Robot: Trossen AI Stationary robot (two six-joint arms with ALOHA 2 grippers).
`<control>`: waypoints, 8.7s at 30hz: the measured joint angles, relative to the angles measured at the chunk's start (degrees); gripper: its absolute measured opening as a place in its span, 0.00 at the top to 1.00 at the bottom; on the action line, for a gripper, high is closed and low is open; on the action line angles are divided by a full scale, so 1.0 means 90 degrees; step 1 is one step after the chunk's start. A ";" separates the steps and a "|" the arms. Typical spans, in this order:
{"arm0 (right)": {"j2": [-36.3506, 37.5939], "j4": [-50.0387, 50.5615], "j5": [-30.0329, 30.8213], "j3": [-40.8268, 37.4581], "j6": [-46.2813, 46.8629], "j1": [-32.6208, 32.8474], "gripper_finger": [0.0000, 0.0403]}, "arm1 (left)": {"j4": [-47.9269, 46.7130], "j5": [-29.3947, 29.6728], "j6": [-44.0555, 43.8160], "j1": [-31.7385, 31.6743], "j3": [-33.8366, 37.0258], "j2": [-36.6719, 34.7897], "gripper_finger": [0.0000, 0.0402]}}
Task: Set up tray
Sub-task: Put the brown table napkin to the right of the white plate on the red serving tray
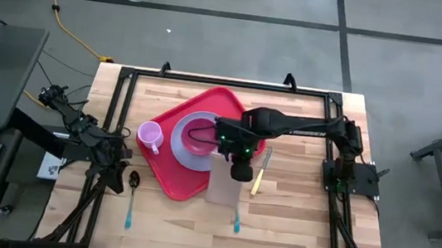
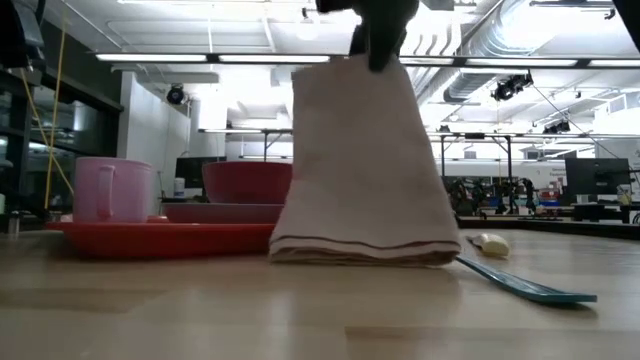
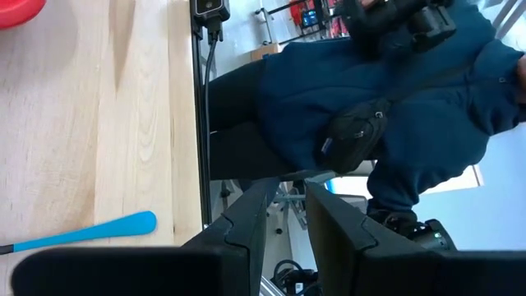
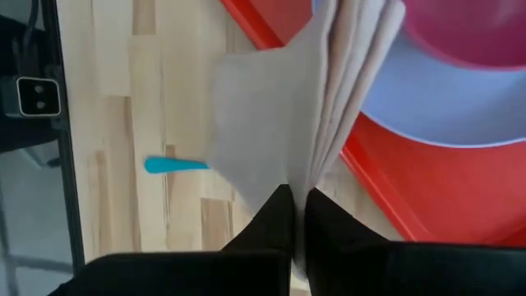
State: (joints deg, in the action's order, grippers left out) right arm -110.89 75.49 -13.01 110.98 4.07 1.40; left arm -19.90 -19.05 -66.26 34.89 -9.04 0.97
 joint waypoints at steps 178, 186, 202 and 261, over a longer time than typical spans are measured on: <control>0.0245 -0.2602 0.1225 -0.2009 -0.7293 -0.2919 1.00 | 0.0002 0.0199 -0.0527 -0.0002 0.0000 0.0000 0.71; 0.0107 -0.2964 0.1301 -0.2009 -0.7354 -0.3109 1.00 | 0.0004 0.0194 -0.0527 -0.0001 0.0000 0.0000 0.71; -0.0362 -0.3278 0.1453 -0.2006 -0.7499 -0.3248 1.00 | 0.0004 0.0187 -0.0530 0.0000 0.0000 0.0002 0.71; -0.1338 -0.3891 0.2070 -0.2007 -0.6939 -0.3071 1.00 | 0.0050 0.0175 -0.0534 -0.0002 0.0000 0.0000 0.71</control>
State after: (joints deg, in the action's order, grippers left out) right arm -122.93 40.47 5.62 92.92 -58.38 -26.24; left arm -19.45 -17.47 -71.06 34.88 -9.04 0.97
